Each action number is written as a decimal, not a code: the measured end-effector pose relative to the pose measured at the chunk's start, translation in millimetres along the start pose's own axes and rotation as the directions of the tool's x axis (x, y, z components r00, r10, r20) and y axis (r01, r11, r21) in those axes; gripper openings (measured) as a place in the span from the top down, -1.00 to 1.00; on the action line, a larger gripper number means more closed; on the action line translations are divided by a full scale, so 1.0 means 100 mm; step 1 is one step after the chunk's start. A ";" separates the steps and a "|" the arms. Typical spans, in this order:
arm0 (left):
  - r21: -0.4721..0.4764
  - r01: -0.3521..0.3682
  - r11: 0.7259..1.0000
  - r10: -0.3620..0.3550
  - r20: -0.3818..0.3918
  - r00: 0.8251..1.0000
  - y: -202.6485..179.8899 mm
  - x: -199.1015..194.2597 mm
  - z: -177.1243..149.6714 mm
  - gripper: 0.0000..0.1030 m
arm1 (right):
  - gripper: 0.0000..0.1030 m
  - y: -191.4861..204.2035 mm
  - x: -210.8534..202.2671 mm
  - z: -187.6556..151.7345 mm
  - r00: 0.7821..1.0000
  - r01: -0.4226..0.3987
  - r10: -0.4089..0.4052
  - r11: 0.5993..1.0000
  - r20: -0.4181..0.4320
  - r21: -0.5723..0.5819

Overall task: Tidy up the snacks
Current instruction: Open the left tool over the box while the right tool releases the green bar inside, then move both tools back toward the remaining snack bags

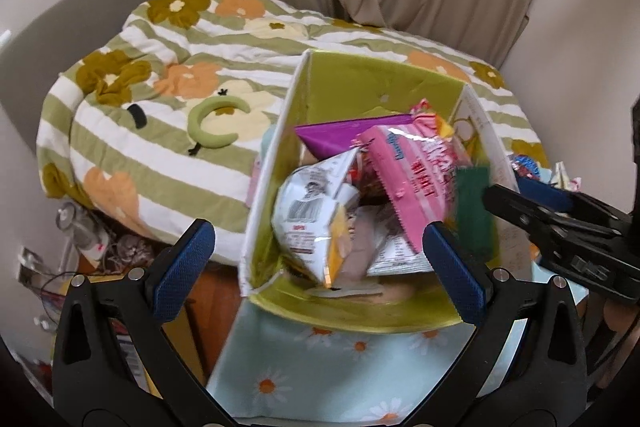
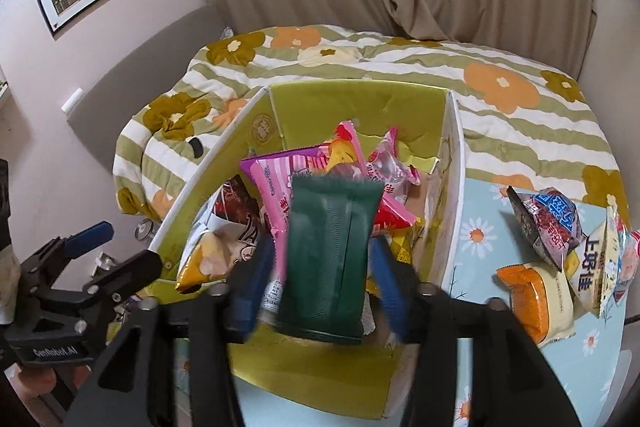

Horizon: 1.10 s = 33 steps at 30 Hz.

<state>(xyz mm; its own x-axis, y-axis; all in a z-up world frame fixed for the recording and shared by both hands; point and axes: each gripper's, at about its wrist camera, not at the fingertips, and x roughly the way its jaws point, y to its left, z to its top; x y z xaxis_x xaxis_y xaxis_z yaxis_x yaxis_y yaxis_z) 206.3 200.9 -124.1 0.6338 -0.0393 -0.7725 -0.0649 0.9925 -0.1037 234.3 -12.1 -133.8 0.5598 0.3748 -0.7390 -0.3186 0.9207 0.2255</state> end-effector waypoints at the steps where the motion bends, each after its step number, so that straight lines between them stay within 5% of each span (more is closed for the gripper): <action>1: 0.003 -0.002 1.000 0.002 -0.004 1.000 0.02 0.02 -0.01 -1.00 | -0.57 0.00 -0.01 -0.03 1.000 -0.001 0.001 1.000 0.011 0.006; 2: 0.003 -0.001 1.000 0.001 -0.006 1.000 0.04 0.03 -0.02 -1.00 | -0.88 -0.01 -0.03 -0.06 1.000 -0.006 0.006 1.000 0.024 0.014; 3: 0.003 0.004 1.000 -0.004 -0.007 1.000 0.05 0.04 -0.03 -1.00 | -0.94 -0.02 -0.04 -0.08 0.999 -0.006 0.005 1.000 0.035 0.019; 17: 0.034 0.002 0.999 -0.004 0.046 0.999 -0.26 -0.25 -0.09 -1.00 | -0.95 -0.17 -0.49 -0.30 0.997 0.065 -0.064 0.998 0.053 -0.026; 33: 0.168 0.063 0.984 -0.080 0.097 0.992 -2.05 -0.53 -0.21 -1.00 | -0.95 -1.46 -1.55 -0.49 0.984 0.125 -0.122 0.992 0.133 -0.014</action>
<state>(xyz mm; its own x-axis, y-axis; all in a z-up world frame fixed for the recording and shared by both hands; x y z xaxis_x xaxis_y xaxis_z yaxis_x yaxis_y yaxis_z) 170.2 -2.9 -75.0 0.7089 -0.1074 -0.6971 0.1056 0.9934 -0.0456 156.9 -210.2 -83.1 0.6913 0.2711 -0.6698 -0.2568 0.9586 0.1230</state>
